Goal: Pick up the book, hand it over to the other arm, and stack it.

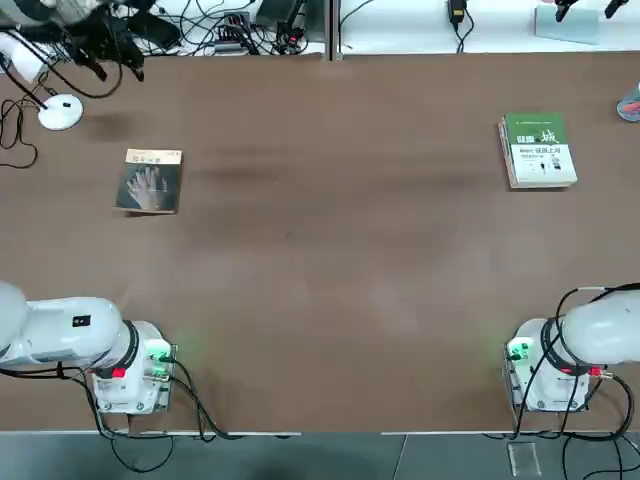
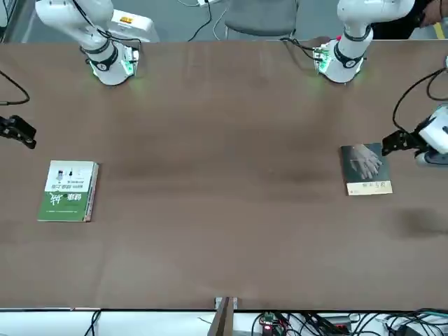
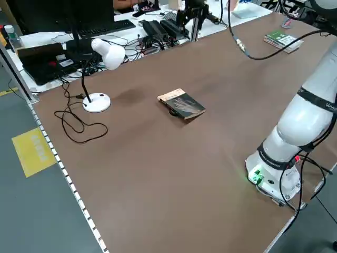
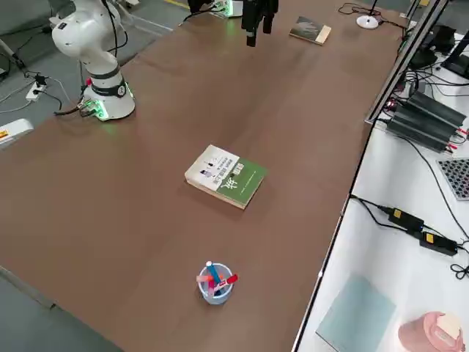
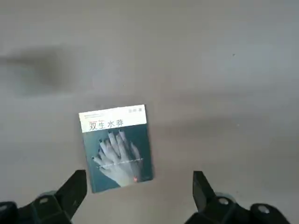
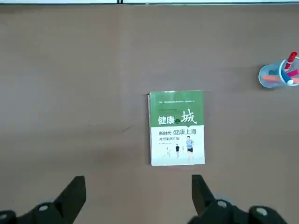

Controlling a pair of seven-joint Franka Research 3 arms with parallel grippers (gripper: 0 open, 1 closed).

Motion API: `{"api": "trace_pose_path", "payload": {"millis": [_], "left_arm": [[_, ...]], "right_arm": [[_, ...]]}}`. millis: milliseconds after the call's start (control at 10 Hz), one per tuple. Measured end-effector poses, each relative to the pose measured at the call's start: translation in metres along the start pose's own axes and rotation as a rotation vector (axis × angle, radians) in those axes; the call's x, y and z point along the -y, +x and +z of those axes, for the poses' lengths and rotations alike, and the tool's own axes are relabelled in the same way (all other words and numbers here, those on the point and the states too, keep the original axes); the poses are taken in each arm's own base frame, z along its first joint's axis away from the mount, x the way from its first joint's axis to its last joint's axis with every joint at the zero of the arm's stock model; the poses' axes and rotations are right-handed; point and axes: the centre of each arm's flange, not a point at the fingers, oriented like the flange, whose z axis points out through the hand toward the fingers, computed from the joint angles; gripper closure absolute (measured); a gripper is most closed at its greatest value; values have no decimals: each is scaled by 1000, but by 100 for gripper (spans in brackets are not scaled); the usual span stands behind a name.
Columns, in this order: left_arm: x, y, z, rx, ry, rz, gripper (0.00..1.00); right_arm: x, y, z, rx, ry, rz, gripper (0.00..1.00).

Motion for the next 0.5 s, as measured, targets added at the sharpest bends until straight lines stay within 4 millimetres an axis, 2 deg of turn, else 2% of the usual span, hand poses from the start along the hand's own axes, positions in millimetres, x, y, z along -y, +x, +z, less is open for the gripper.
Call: {"api": "trace_pose_path", "payload": {"millis": [500], "left_arm": [[7, -28, 87, 58, 12, -1, 1]], "right_arm": [[-5, 1, 1, 2, 0, 9, 0]]}}
